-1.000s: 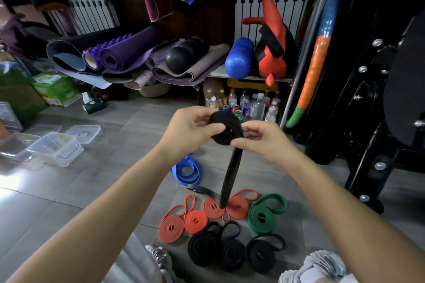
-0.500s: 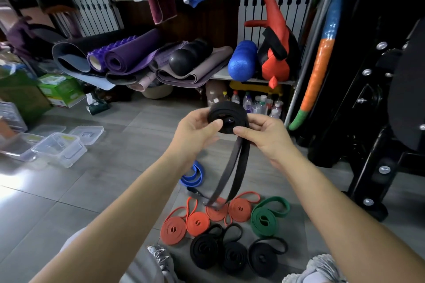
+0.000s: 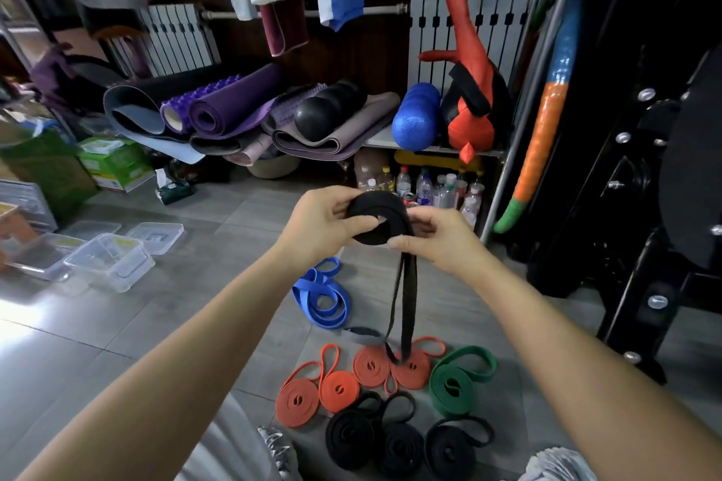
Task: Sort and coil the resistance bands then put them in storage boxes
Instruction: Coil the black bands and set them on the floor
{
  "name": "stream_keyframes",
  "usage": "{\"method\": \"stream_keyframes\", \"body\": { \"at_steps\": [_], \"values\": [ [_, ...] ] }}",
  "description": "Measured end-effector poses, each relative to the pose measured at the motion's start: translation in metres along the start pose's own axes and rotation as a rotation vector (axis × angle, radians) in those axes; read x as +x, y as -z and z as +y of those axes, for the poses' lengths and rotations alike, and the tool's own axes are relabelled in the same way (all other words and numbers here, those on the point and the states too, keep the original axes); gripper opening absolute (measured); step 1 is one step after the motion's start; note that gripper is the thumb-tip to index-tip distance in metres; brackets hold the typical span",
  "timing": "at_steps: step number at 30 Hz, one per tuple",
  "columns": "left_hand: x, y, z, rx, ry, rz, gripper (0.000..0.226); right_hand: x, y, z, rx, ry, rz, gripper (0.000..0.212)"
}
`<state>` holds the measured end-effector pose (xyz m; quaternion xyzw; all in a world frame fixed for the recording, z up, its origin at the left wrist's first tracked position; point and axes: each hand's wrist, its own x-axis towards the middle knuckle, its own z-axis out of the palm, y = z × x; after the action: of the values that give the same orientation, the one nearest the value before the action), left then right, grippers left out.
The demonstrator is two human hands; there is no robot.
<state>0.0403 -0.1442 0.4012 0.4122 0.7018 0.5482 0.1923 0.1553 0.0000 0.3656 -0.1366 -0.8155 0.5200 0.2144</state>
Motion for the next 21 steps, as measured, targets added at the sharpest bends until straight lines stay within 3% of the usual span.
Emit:
{"method": "stream_keyframes", "body": {
  "at_steps": [5, 12, 21],
  "values": [
    [0.001, 0.005, 0.006, -0.501, 0.054, 0.145, 0.021, 0.001, -0.003, 0.008, 0.127, -0.067, 0.066, 0.024],
    [0.01, 0.006, 0.031, -0.777, -0.032, 0.063, 0.015, 0.024, 0.006, -0.023, 0.217, 0.001, 0.138, 0.018],
    [0.007, 0.006, 0.035, -0.724, 0.01, 0.05, 0.023, 0.016, 0.004, -0.034, 0.548, -0.07, -0.037, 0.024]
  ]
}}
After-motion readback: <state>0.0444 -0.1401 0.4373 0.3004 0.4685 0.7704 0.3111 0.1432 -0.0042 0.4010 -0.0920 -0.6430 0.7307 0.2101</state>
